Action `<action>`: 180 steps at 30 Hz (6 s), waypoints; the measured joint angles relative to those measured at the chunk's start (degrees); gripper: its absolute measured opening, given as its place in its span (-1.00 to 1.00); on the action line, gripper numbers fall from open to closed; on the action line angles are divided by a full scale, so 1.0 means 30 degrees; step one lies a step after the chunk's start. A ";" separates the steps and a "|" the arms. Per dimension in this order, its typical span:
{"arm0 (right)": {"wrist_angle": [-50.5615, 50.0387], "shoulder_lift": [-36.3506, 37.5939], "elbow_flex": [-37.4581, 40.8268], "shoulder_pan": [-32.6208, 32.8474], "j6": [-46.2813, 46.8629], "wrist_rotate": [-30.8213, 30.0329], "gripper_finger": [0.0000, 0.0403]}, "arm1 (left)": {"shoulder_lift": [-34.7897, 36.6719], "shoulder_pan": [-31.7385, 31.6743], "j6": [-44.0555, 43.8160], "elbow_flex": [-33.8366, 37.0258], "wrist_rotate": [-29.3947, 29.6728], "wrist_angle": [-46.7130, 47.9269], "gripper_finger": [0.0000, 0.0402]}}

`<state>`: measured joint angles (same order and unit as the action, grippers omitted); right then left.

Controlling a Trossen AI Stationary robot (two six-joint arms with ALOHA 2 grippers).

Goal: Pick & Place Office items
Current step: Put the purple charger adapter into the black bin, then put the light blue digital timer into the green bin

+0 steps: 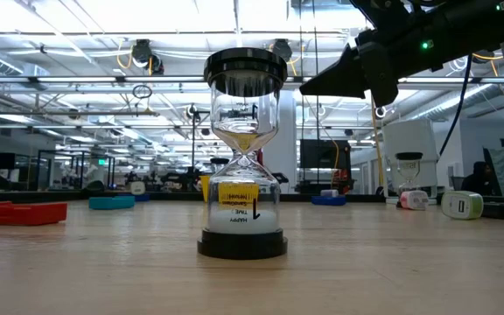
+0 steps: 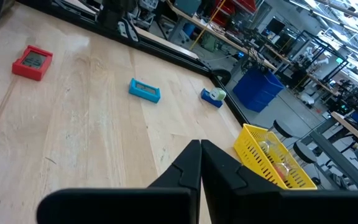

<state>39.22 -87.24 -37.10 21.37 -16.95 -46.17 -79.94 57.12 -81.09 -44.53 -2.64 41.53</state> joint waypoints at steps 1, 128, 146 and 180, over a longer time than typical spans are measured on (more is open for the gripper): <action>0.0000 0.0000 0.0000 0.0000 0.0000 0.0000 -1.00 | 0.0000 -0.0088 0.0116 0.0000 -0.0159 -0.0004 0.22; -0.0073 0.0000 0.0000 0.0000 0.0102 0.0015 -1.00 | 0.0087 0.0330 0.4936 -0.5617 0.8160 0.8356 -0.90; 1.2929 0.0007 0.5755 -0.0655 0.1980 0.3707 -1.00 | 0.2958 -0.8185 1.3037 0.1285 1.5681 -0.2510 -0.94; 0.7538 0.4218 0.7031 -0.0969 0.4940 0.1413 -1.00 | 0.2802 -1.9917 1.2853 0.4371 0.6843 -0.5535 0.45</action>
<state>61.84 -74.59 -16.01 18.46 -2.13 -41.93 -71.54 -2.64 -42.53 -31.42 17.89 24.92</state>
